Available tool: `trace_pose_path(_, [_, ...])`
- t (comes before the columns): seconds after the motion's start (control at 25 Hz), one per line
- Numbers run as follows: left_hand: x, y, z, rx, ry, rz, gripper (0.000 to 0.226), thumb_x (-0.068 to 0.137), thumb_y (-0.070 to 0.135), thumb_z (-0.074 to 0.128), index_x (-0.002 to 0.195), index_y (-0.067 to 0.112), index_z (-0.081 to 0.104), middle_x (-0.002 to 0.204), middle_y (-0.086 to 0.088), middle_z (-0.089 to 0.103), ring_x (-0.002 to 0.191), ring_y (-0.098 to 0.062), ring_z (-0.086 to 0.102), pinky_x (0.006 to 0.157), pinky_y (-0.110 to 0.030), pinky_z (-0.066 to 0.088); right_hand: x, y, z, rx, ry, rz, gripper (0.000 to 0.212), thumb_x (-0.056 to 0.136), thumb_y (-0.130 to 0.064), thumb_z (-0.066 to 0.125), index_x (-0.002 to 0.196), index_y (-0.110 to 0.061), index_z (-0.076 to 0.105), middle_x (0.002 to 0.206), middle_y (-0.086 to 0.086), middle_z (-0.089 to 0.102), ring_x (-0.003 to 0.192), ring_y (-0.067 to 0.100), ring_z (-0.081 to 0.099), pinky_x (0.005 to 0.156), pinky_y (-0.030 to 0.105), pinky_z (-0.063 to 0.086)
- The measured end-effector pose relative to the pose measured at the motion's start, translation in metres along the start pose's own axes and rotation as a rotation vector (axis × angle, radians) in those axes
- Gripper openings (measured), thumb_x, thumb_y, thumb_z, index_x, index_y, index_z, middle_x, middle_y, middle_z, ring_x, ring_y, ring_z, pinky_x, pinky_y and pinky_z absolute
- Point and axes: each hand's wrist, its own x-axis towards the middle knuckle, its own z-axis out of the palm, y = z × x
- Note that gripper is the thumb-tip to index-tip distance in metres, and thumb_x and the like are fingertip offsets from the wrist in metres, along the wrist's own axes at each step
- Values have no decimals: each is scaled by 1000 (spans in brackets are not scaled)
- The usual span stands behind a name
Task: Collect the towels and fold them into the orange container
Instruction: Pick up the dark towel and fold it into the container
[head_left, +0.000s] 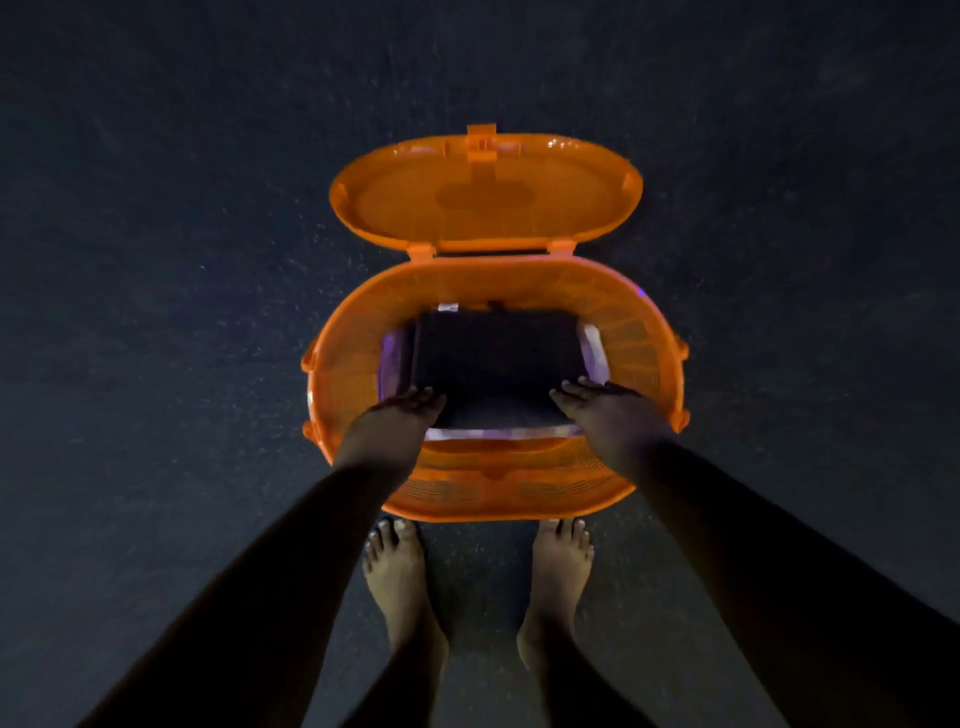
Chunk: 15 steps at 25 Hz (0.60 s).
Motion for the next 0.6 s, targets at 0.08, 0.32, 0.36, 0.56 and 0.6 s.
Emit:
trace_pose_path(0.08, [21,15,-120,-50,-118,65,45,102,18,26,145,15,41,135,-21,61,121,-42,61,100,-53,51,17,-10,37,-5,-54,-28,60,97,-7,23,152,-21,42,156,6,44,142,27,43,113,40,40])
trace_pose_path(0.32, [21,46,-181,20,67,266,37,97,23,48,132,24,56,132,-11,64,120,-35,61,99,-47,52,37,-34,29,235,124,136,40,93,-43,52,129,-29,62,132,2,64,124,25,58,104,43,46])
trace_pose_path(0.36, [26,50,-170,-31,133,265,44,97,29,51,141,22,52,143,-12,57,132,-36,54,107,-49,46,46,-40,29,283,209,178,49,95,-48,50,140,-29,55,147,5,54,137,27,48,112,45,38])
trace_pose_path(0.56, [87,80,-135,-87,292,175,82,97,60,23,163,12,13,171,-11,4,158,-28,1,126,-51,0,110,-42,80,353,282,335,73,98,-61,28,162,-32,9,171,5,0,157,28,-3,122,62,4])
trace_pose_path(0.6, [97,80,-124,-70,336,176,83,97,61,24,163,12,15,171,-11,6,158,-28,3,126,-51,1,120,-38,92,336,319,352,74,98,-63,26,162,-31,9,171,5,1,157,28,-2,121,63,3])
